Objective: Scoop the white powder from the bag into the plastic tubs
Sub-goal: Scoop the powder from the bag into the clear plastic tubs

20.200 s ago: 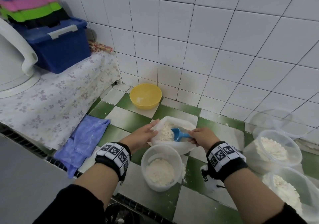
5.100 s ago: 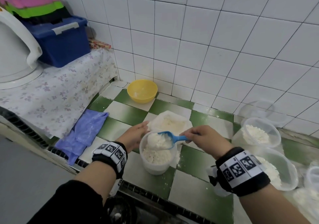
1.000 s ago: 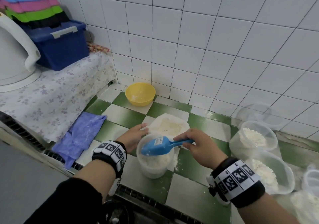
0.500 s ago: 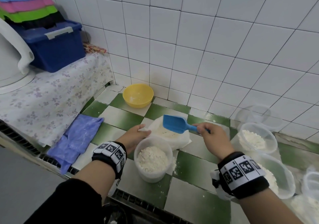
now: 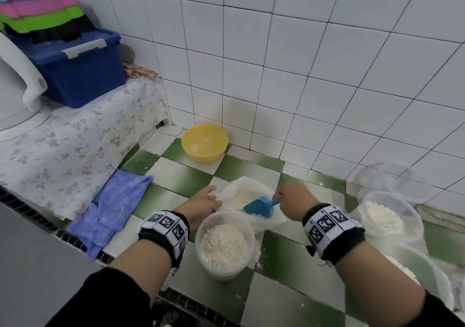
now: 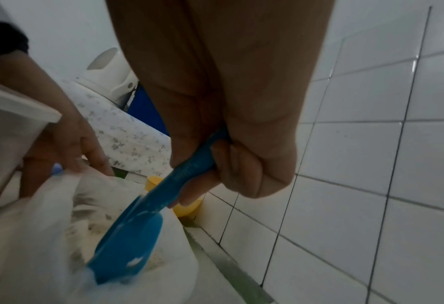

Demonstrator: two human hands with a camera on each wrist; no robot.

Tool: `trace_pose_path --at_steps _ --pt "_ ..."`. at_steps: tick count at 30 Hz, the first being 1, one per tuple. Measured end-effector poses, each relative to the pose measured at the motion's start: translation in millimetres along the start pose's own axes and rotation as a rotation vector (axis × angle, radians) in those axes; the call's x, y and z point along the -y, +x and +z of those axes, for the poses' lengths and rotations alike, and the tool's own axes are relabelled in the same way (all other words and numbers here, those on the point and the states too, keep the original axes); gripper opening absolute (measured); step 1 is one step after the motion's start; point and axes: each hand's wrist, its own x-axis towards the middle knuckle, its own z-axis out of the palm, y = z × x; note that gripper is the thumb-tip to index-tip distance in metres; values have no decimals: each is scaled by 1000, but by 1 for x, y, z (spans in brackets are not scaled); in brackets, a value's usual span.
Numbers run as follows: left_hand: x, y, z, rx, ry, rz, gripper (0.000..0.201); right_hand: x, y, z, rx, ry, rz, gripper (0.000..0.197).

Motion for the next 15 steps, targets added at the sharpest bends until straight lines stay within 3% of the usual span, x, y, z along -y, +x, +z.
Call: trace_pose_path --at_steps 5,15 --pt "-2 3 3 -21 -11 -3 62 -3 3 3 102 285 74 30" --pt "-10 1 8 27 66 21 66 -9 9 31 101 819 321 30"
